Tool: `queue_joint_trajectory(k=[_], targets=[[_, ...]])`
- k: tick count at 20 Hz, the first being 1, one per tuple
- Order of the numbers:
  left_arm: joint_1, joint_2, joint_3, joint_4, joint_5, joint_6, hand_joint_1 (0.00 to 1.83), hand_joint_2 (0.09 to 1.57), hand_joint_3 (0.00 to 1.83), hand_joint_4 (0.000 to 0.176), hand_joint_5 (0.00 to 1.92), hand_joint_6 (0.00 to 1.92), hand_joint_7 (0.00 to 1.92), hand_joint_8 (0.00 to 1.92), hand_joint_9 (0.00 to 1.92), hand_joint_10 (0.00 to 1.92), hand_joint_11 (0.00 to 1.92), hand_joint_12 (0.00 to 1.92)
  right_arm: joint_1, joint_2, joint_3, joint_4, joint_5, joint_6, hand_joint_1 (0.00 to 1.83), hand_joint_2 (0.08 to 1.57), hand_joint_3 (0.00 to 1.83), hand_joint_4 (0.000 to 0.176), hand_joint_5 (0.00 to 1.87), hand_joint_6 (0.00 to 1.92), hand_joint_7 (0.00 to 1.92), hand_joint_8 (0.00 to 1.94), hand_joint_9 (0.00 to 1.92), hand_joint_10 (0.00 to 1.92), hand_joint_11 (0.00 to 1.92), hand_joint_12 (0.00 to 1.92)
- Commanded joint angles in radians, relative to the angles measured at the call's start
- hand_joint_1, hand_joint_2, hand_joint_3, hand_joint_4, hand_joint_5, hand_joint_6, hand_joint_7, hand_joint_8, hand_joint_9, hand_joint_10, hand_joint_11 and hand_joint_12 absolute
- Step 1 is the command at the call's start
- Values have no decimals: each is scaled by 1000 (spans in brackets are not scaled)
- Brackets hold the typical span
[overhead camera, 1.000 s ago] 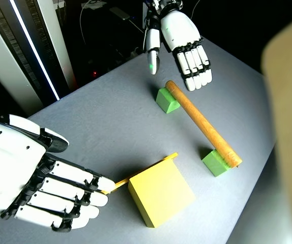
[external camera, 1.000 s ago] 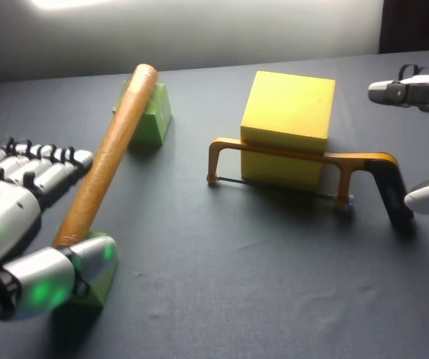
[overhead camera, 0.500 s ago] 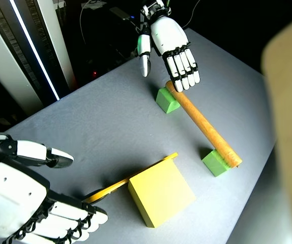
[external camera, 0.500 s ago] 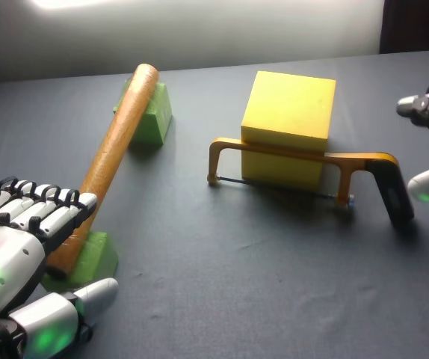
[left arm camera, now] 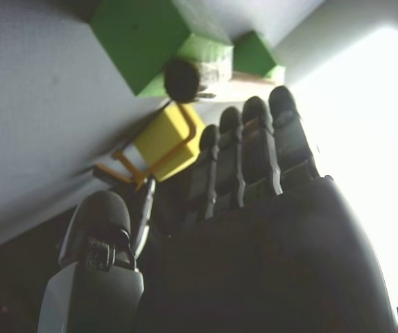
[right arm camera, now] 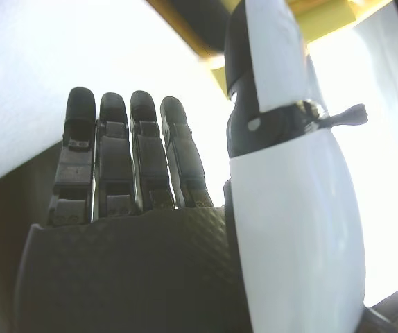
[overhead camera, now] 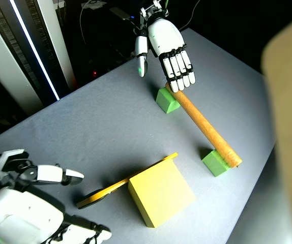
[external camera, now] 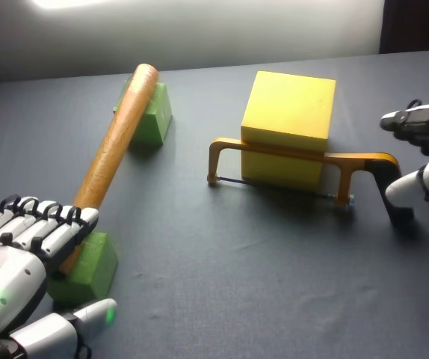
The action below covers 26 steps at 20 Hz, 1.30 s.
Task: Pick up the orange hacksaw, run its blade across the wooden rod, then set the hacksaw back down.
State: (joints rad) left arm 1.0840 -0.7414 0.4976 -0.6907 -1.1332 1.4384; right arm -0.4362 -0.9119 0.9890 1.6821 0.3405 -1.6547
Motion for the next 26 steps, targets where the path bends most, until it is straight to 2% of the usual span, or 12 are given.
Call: queue_joint_trajectory(k=[1, 4, 12, 19, 26], targets=[[-2, -1, 4, 36, -99, -5, 0, 1322, 0, 0, 78, 3, 91, 1, 51, 1, 0, 127, 7, -3, 9, -17, 33, 2, 1252, 949, 0, 0, 261, 9, 247, 3, 210, 6, 0, 696], [12, -3, 6, 36, -99, -12, 0, 1325, 0, 0, 58, 0, 70, 0, 36, 1, 0, 99, 4, -53, 36, -16, 58, -1, 1290, 950, 0, 0, 254, 4, 251, 4, 215, 6, 0, 688], [33, -15, 10, 36, -99, -23, 0, 1326, 0, 0, 67, 1, 79, 3, 43, 4, 7, 70, -3, -135, 101, 8, 68, -11, 1208, 954, 0, 0, 349, 8, 356, 7, 323, 13, 0, 929], [45, -28, 11, 36, -99, -23, 0, 1330, 0, 0, 99, 10, 104, 9, 58, 7, 0, 71, -2, -162, 110, 8, 73, -18, 1175, 972, 5, 0, 393, 5, 380, 2, 360, 4, 0, 955], [50, -29, 12, 36, -99, -23, 0, 1331, 0, 0, 93, 0, 106, 0, 70, 0, 0, 115, 14, -169, 118, 8, 72, -20, 1197, 986, 5, 0, 458, 10, 438, 9, 432, 15, 18, 1058]])
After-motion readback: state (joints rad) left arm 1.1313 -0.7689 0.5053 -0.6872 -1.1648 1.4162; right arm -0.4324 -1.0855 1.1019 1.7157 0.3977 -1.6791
